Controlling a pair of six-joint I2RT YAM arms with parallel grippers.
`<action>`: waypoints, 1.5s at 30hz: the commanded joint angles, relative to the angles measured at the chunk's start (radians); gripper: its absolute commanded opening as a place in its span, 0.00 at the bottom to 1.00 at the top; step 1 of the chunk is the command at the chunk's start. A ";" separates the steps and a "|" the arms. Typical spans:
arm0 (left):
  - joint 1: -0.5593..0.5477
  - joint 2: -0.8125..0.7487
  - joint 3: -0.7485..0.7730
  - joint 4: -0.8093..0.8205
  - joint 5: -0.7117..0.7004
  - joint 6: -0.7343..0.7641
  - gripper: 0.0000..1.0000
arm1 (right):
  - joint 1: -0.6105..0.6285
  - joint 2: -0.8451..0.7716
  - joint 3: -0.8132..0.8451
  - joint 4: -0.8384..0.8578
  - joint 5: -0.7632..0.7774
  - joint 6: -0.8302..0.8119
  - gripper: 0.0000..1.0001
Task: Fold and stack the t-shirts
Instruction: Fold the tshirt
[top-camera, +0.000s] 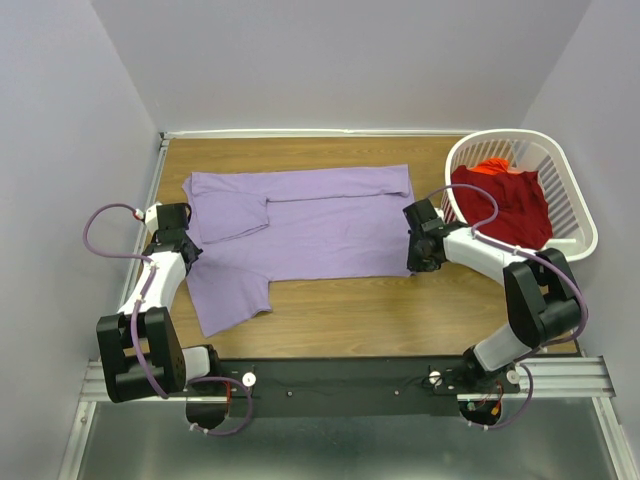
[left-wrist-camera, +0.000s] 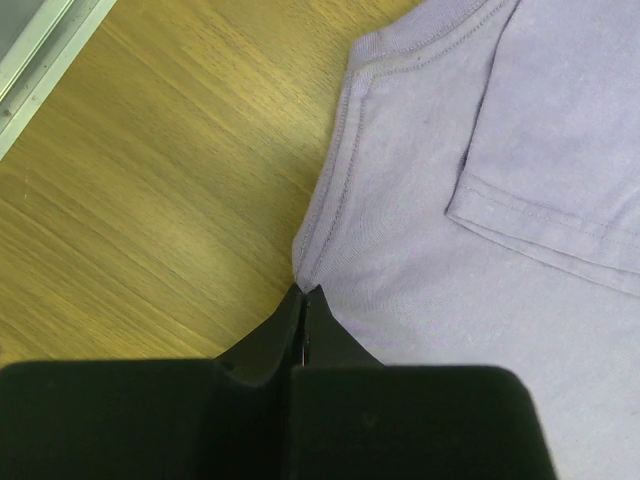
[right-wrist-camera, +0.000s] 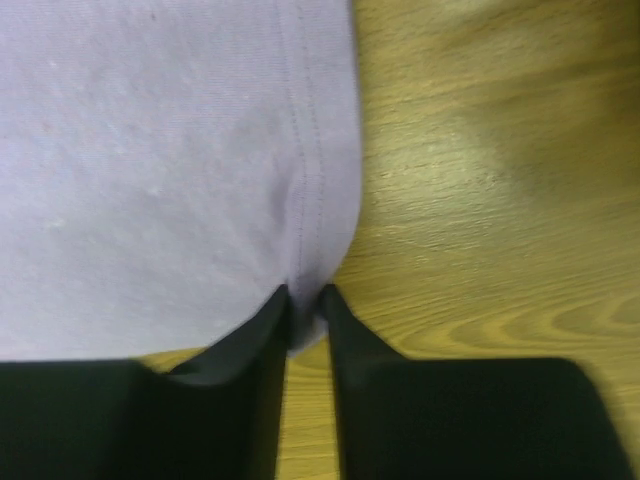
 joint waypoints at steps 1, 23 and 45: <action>0.010 -0.018 -0.006 0.013 -0.022 -0.014 0.00 | 0.001 0.015 -0.037 -0.049 0.003 0.013 0.22; 0.024 0.111 0.162 -0.090 0.030 0.003 0.00 | -0.041 0.083 0.291 -0.193 0.030 -0.133 0.00; 0.038 0.361 0.397 -0.134 0.102 0.058 0.00 | -0.067 0.287 0.530 -0.195 0.124 -0.210 0.00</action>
